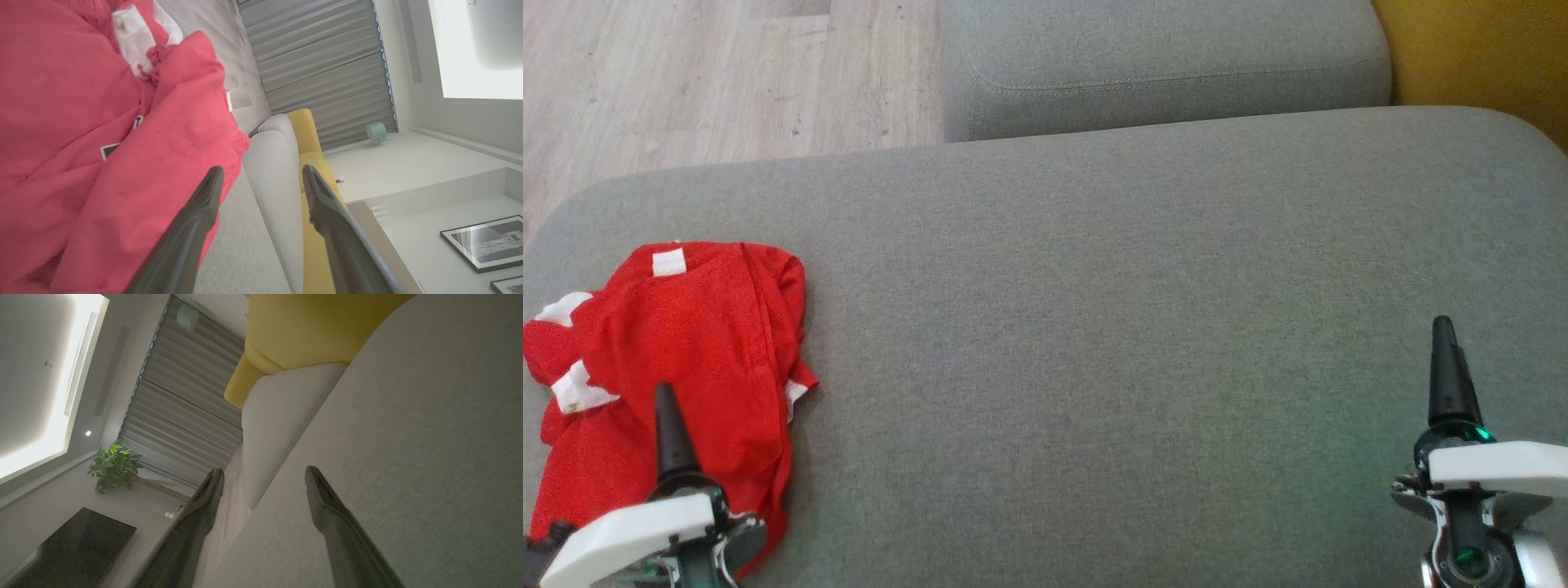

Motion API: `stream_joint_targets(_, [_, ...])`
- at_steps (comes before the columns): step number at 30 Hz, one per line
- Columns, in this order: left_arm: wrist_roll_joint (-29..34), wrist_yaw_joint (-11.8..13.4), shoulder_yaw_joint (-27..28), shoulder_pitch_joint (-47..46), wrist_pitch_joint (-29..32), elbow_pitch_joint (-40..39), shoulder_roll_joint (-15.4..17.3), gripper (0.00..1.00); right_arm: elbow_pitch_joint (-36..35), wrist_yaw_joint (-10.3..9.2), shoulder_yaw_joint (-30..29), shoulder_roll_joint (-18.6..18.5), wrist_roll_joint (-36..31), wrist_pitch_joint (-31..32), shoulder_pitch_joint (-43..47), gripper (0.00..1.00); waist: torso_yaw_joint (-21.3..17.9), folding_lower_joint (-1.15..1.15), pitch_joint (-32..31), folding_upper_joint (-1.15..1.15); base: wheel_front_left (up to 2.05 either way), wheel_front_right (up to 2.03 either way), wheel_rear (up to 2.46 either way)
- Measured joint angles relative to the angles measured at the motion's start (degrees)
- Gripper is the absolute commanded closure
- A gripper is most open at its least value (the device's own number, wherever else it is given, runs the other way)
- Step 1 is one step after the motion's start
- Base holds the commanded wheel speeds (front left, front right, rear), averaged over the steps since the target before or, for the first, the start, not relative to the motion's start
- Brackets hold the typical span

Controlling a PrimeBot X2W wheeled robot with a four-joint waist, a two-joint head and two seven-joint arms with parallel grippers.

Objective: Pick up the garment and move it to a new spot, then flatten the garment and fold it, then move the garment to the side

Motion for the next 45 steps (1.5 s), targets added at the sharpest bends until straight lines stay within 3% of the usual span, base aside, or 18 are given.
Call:
stream_joint_targets(7, [6.7,0.7,-0.8,-0.3,-1.0,-3.8,0.0,0.0,-1.9,0.0,2.7,0.0,-8.3,-1.0,0.0,0.0,-0.1,0.0,0.0,0.0,0.0,0.0,0.0])
stream_joint_targets(24, [26.8,4.1,-9.5,0.1,-4.0,-9.0,0.1,0.0,-2.7,0.0,5.8,0.0,-26.2,-4.0,0.0,0.0,-0.5,0.0,-0.3,0.0,0.0,0.0,0.0])
stream_joint_targets(45, [50.1,7.7,-18.9,1.1,-7.6,-7.7,1.4,0.0,-4.5,0.0,6.2,0.0,-44.2,-7.5,0.0,0.0,-1.2,0.0,-0.6,0.0,0.0,0.0,0.0])
